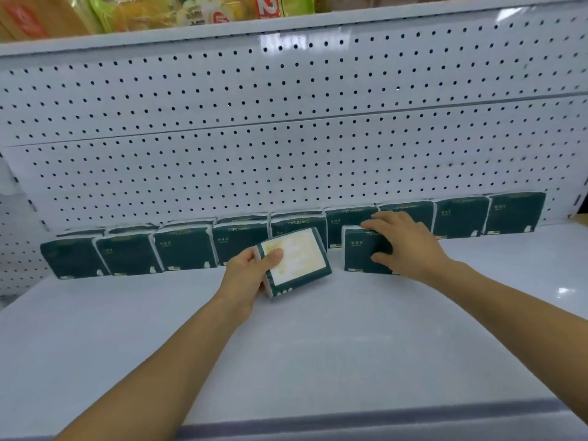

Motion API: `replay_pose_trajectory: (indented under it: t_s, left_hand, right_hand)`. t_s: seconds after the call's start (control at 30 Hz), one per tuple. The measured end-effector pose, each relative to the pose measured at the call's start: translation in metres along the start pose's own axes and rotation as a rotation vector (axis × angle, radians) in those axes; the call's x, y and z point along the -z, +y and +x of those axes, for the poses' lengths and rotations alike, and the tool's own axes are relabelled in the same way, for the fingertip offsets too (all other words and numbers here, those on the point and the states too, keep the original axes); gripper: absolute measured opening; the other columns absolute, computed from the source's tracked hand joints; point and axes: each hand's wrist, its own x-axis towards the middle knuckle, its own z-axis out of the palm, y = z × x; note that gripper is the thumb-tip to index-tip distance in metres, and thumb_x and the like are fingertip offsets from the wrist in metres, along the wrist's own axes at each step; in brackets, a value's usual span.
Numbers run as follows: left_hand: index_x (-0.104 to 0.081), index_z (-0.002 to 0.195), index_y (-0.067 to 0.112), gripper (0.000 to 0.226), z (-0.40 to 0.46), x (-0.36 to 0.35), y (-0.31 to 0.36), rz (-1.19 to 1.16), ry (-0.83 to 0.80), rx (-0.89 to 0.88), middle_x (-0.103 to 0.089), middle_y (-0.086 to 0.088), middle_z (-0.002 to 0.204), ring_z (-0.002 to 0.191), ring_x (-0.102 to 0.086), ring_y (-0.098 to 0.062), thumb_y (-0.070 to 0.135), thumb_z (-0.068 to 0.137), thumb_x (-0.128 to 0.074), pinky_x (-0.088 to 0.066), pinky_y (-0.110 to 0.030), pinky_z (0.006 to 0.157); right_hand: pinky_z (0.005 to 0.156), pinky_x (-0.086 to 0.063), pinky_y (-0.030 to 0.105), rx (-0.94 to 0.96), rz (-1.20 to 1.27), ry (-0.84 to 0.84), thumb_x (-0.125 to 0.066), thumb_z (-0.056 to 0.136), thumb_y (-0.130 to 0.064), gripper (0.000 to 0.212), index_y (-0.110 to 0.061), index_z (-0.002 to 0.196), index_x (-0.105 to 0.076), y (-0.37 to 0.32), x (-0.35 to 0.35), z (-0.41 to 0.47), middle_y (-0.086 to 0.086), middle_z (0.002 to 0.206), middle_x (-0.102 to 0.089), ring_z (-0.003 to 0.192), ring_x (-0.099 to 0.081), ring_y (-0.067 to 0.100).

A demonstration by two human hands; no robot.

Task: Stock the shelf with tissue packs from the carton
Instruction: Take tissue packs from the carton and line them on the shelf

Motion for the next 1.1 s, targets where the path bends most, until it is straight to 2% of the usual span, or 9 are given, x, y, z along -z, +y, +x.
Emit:
replay_pose_trajectory:
  t_s: [0.1,0.3,0.6,0.73,0.8,0.9,0.97,1.0,1.1]
  left_hand:
    - [-0.067,0.113,0.012,0.025,0.004,-0.001,-0.001,-0.01,0.003,0.008,-0.076,0.0,0.102,0.088,-0.072,-0.014,0.018,0.089,-0.071,-0.056,-0.03,0.073]
    - [-0.067,0.114,0.012,0.025,0.015,-0.005,0.001,-0.025,-0.004,0.015,-0.076,-0.002,0.105,0.096,-0.071,-0.02,0.017,0.09,-0.071,-0.058,-0.036,0.081]
    - [-0.066,0.115,0.013,0.026,0.026,-0.009,-0.001,-0.047,-0.012,0.047,-0.076,-0.003,0.104,0.095,-0.071,-0.022,0.018,0.09,-0.07,-0.058,-0.04,0.082]
    - [-0.066,0.116,0.013,0.026,0.027,-0.014,0.001,-0.067,-0.032,0.054,-0.077,-0.002,0.103,0.093,-0.071,-0.02,0.018,0.09,-0.07,-0.058,-0.037,0.078]
    - [-0.064,0.119,0.014,0.03,0.027,-0.018,0.003,-0.112,-0.045,0.056,-0.076,-0.005,0.105,0.093,-0.071,-0.021,0.018,0.09,-0.07,-0.058,-0.038,0.079]
    - [-0.061,0.121,0.018,0.029,0.024,-0.031,0.009,-0.125,-0.065,0.058,-0.07,-0.005,0.101,0.081,-0.067,-0.018,0.021,0.093,-0.067,-0.058,-0.032,0.068]
    - [-0.064,0.116,0.016,0.028,0.019,-0.04,0.013,-0.116,-0.092,0.089,-0.067,-0.005,0.092,0.069,-0.062,-0.017,0.036,0.098,-0.057,-0.054,-0.029,0.058]
    - [-0.065,0.114,0.014,0.039,0.017,-0.043,0.014,-0.142,-0.108,0.117,-0.066,-0.008,0.091,0.063,-0.06,-0.019,0.046,0.1,-0.049,-0.053,-0.03,0.055]
    - [-0.064,0.118,0.012,0.066,0.015,-0.047,0.014,-0.145,-0.194,0.165,-0.066,-0.008,0.091,0.052,-0.051,-0.02,0.067,0.091,-0.04,-0.046,-0.027,0.047]
  right_hand:
    - [0.107,-0.035,0.044,0.041,-0.006,0.062,-0.073,0.084,-0.037,0.073,-0.031,0.148,-0.038,0.005,-0.018,0.008,-0.002,0.157,-0.029,0.143,-0.025,0.023]
    - [0.119,-0.016,0.051,0.172,-0.054,0.154,-0.072,0.086,-0.037,0.072,-0.025,0.148,-0.038,0.012,-0.042,0.042,0.003,0.16,-0.026,0.149,-0.017,0.026]
    - [0.119,0.005,0.054,0.261,-0.055,0.168,-0.064,0.091,-0.041,0.069,-0.029,0.151,-0.032,0.021,-0.052,0.065,-0.003,0.163,-0.012,0.15,-0.004,0.016]
    - [0.116,-0.004,0.062,0.3,-0.064,0.326,-0.077,0.077,-0.044,0.098,-0.027,0.154,-0.017,0.016,-0.048,0.057,0.002,0.163,-0.013,0.15,-0.011,0.021]
    - [0.117,-0.016,0.053,0.425,0.037,0.364,-0.075,0.075,-0.046,0.096,-0.024,0.152,-0.021,0.003,-0.038,0.043,0.005,0.159,-0.019,0.145,-0.022,0.025]
    - [0.104,-0.042,0.038,0.578,0.274,0.384,-0.072,0.082,-0.038,0.057,-0.026,0.133,-0.05,-0.015,-0.032,0.018,-0.004,0.138,-0.051,0.124,-0.05,0.02]
    - [0.085,-0.049,0.029,0.405,0.561,0.334,-0.079,0.079,-0.025,0.043,-0.031,0.117,-0.06,-0.023,-0.024,0.001,-0.017,0.114,-0.063,0.103,-0.058,0.01]
    - [0.078,-0.047,0.021,0.275,0.721,0.294,-0.081,0.078,-0.022,0.04,-0.031,0.113,-0.063,-0.026,-0.019,-0.005,-0.018,0.106,-0.065,0.095,-0.059,0.007]
    - [0.065,-0.047,0.012,-0.012,1.098,0.178,-0.077,0.082,-0.019,0.028,-0.019,0.109,-0.067,-0.028,0.0,-0.013,-0.009,0.098,-0.072,0.081,-0.066,0.004]
